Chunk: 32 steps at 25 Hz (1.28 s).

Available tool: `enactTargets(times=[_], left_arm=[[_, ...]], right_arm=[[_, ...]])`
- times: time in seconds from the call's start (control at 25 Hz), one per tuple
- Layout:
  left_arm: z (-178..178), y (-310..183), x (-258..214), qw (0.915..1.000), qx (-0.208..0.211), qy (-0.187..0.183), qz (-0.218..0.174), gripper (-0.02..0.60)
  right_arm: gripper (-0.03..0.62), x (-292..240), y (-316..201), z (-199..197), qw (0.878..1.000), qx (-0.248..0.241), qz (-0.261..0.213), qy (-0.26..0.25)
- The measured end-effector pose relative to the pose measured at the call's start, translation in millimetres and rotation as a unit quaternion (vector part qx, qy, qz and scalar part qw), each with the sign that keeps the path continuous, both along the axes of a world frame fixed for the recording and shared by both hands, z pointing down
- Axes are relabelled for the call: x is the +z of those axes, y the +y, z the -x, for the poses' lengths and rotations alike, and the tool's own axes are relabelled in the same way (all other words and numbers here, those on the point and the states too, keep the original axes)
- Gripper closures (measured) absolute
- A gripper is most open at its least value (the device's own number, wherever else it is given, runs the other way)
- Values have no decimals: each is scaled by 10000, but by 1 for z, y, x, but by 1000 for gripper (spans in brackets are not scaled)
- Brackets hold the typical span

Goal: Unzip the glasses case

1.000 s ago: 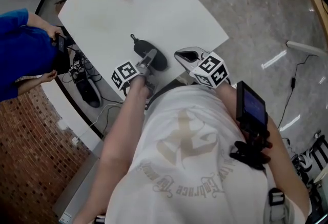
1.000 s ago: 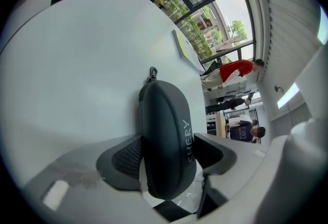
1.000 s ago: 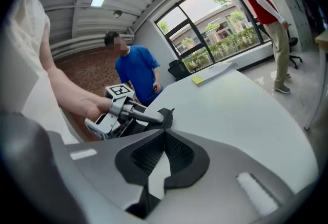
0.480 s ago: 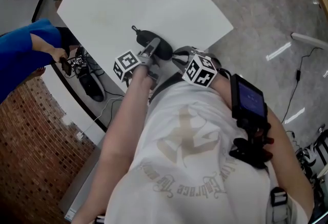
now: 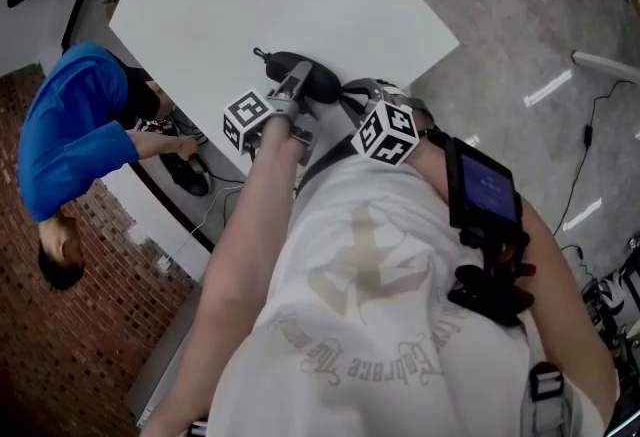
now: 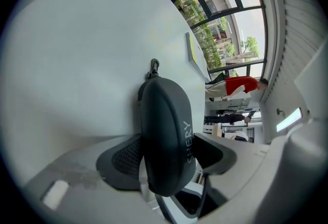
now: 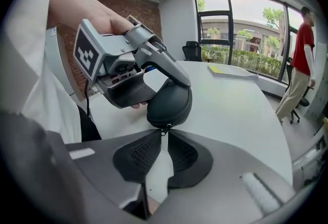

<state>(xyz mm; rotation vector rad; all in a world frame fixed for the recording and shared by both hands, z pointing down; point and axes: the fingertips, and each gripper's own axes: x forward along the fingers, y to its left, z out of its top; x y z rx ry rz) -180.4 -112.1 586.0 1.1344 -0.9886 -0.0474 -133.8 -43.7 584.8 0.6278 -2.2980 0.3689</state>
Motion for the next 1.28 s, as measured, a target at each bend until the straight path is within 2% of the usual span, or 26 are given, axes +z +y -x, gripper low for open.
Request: enactTargets(times=[0.36, 0.6, 0.72, 0.88, 1.28], left_arm=[[0, -6, 5, 9997, 147, -182, -41, 255], [0, -2, 11, 9962, 655, -578, -69, 256], [-3, 0, 12, 9916, 1012, -800, -118, 256], [-8, 4, 13, 9803, 1622, -1099, -238, 256], [-10, 4, 15, 9653, 2318, -1195, -173, 259]], right_arm=[[557, -1, 0, -9, 9994, 277, 185, -70], [583, 3, 2, -14, 9984, 369, 418, -113], [586, 6, 11, -12, 9985, 143, 511, -95], [586, 8, 23, -6, 9980, -169, 608, -65], [589, 7, 24, -1, 9967, -316, 749, -87]])
